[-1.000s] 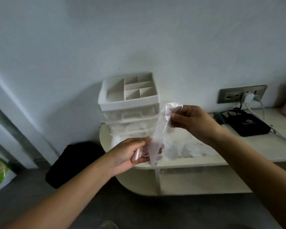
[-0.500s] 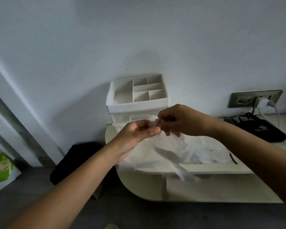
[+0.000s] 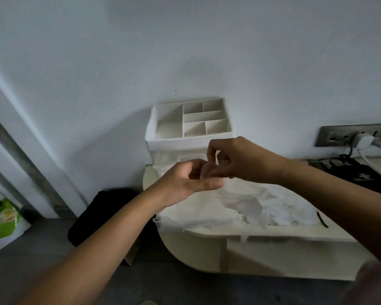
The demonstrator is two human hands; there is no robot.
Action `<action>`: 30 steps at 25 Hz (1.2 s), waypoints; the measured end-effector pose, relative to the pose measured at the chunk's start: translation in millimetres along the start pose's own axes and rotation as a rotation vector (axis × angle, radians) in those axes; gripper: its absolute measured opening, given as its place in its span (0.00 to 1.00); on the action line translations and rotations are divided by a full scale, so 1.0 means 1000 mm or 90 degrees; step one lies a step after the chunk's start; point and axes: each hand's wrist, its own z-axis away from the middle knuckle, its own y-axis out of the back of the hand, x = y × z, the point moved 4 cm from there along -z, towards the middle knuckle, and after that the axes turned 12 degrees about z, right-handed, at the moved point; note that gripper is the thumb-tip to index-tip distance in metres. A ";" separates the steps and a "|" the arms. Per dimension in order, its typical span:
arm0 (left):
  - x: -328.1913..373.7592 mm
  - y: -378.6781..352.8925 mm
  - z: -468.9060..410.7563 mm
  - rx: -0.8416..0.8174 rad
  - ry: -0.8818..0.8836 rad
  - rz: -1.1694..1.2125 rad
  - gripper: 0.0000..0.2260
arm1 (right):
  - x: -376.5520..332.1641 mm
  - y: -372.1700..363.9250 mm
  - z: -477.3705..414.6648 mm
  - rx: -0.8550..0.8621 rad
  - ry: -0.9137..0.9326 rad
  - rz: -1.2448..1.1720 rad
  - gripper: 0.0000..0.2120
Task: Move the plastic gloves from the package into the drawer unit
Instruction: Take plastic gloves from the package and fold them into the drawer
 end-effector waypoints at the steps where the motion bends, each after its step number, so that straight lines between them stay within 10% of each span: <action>1: 0.002 0.000 -0.002 0.008 -0.006 0.008 0.23 | -0.002 -0.002 -0.002 0.011 0.004 0.010 0.13; 6: -0.001 0.006 -0.010 0.082 -0.005 -0.004 0.04 | 0.003 -0.018 -0.013 0.012 0.004 0.012 0.27; 15: -0.039 0.057 -0.007 0.327 0.089 0.081 0.05 | 0.076 -0.044 -0.017 -0.139 -0.208 -0.218 0.04; 18: -0.061 0.063 -0.003 0.362 0.163 0.091 0.06 | 0.074 -0.044 -0.019 -0.028 -0.270 0.001 0.07; 21: -0.080 0.060 -0.004 0.401 0.230 0.120 0.05 | 0.027 -0.049 -0.011 0.198 -0.137 0.210 0.07; 24: -0.087 0.051 -0.007 0.407 0.264 0.126 0.05 | -0.005 -0.096 -0.015 0.068 -0.003 0.094 0.10; 30: -0.072 0.053 0.001 0.320 0.262 -0.362 0.07 | 0.041 -0.152 -0.048 -0.142 -0.043 0.120 0.20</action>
